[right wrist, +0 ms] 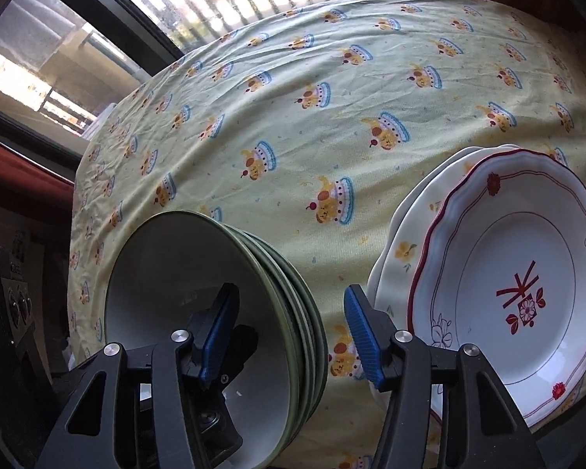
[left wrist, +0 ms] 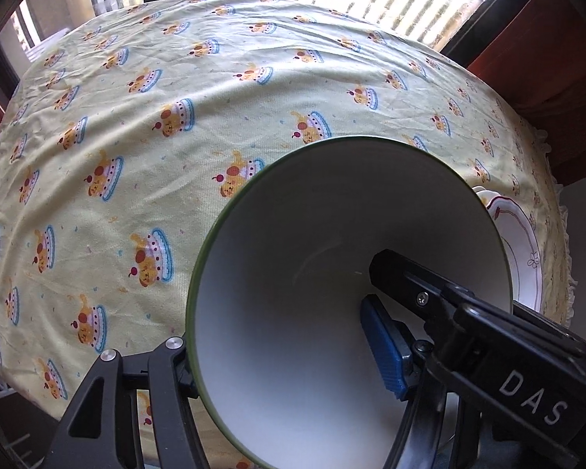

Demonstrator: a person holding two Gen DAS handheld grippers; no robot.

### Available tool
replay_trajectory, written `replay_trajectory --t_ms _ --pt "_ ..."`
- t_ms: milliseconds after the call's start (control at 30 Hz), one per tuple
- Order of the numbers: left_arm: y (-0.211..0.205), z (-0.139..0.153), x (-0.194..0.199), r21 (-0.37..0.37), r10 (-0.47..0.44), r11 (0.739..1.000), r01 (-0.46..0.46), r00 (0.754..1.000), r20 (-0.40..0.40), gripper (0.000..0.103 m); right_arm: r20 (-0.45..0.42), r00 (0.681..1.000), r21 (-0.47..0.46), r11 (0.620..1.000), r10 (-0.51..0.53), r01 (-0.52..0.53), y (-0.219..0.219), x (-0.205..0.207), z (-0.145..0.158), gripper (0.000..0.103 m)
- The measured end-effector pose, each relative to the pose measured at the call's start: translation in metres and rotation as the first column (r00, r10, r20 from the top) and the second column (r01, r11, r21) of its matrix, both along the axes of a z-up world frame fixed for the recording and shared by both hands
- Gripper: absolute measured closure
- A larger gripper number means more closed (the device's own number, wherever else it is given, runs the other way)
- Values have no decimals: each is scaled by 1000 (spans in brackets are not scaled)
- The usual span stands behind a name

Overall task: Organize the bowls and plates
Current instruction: 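Grasp the rim of the nested green-rimmed bowl stack with both tools, then lift the bowl stack with both tools and carry it over the plate stack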

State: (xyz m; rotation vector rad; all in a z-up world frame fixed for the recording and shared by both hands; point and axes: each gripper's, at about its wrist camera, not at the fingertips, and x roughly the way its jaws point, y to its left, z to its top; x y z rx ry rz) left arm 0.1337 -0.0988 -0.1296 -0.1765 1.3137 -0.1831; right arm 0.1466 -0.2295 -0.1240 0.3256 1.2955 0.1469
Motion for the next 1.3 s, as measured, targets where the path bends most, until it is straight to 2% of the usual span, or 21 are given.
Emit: replay_trajectory --t_ms 133,233,500,667,767,1067,1167,1300 --pt "-3 1 -1 26 -21 999 21 1000 14 34 -20 1000 7 1000 19 -19 5 -1 -3 58" --pt "-3 2 0 32 -46 998 46 999 19 34 -32 999 -29 999 22 -23 8 0 -3 63" --pt "8 8 1 35 -148 988 147 989 21 38 -44 998 -112 993 -35 30 19 -5 1 63" --pt "31 16 4 -35 -187 982 187 982 15 38 -28 995 -144 985 -100 95 34 -10 11 63" --pt "44 26 4 -40 -204 978 205 979 30 38 -14 992 -168 979 -122 118 47 -11 23 63" --pt "76 52 2 -59 -209 975 212 976 53 40 6 987 -190 969 -160 158 80 -13 54 64" --pt "84 58 -1 -81 -180 980 184 982 53 40 12 989 -209 967 -148 147 90 -13 63 64" --pt "83 66 -7 -69 -152 985 158 985 77 41 28 992 -217 968 -123 126 97 -14 72 64"
